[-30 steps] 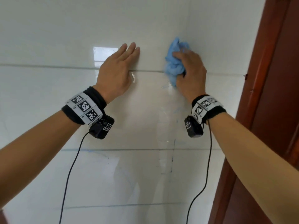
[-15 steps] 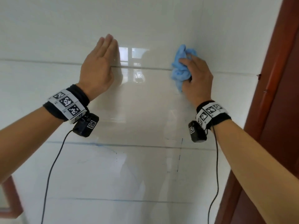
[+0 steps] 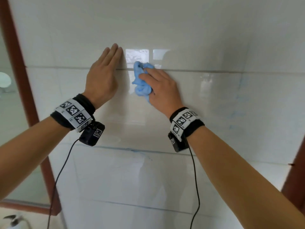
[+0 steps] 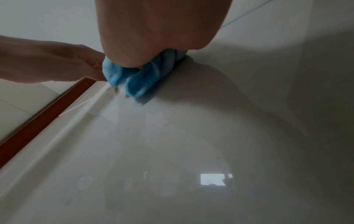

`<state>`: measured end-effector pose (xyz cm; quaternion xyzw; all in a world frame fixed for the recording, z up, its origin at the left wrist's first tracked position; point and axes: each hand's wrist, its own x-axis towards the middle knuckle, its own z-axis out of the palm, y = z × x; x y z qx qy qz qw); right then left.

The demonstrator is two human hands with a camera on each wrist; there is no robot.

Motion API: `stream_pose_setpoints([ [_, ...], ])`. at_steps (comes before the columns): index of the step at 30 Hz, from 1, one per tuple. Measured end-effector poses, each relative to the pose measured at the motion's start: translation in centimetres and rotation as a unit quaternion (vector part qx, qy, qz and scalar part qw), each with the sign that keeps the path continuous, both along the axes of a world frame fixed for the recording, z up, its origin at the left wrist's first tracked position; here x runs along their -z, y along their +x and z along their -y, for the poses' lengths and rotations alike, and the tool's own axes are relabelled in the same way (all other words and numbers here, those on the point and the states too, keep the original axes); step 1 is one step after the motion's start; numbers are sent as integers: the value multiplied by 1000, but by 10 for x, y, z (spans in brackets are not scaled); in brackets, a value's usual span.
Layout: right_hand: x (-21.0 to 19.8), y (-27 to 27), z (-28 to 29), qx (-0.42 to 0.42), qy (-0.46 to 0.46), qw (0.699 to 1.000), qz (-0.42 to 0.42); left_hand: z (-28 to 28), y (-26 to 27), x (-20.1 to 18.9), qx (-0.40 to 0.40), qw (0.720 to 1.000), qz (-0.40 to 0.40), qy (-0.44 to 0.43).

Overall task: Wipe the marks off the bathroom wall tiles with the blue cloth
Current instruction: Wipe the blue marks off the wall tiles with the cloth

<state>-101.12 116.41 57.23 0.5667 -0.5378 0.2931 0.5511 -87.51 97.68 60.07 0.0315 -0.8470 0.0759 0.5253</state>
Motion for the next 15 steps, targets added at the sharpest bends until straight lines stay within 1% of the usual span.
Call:
stream_pose_setpoints([
  [4, 10, 13, 52, 24, 44, 999, -17, 32, 16, 3, 10, 1000, -6, -14],
  [7, 37, 19, 76, 33, 126, 987, -96, 46, 24, 7, 9, 1000, 5, -9],
  [9, 48, 23, 83, 41, 171, 974, -141, 47, 27, 10, 12, 1000, 8, -7],
  [12, 42, 17, 73, 54, 222, 954, -194, 41, 26, 9, 29, 1000, 1, 3],
  [13, 35, 10, 68, 55, 220, 955, -191, 40, 25, 8, 35, 999, -4, 1],
  [15, 13, -3, 53, 59, 159, 976, -135, 38, 21, 5, 51, 998, -22, -12],
])
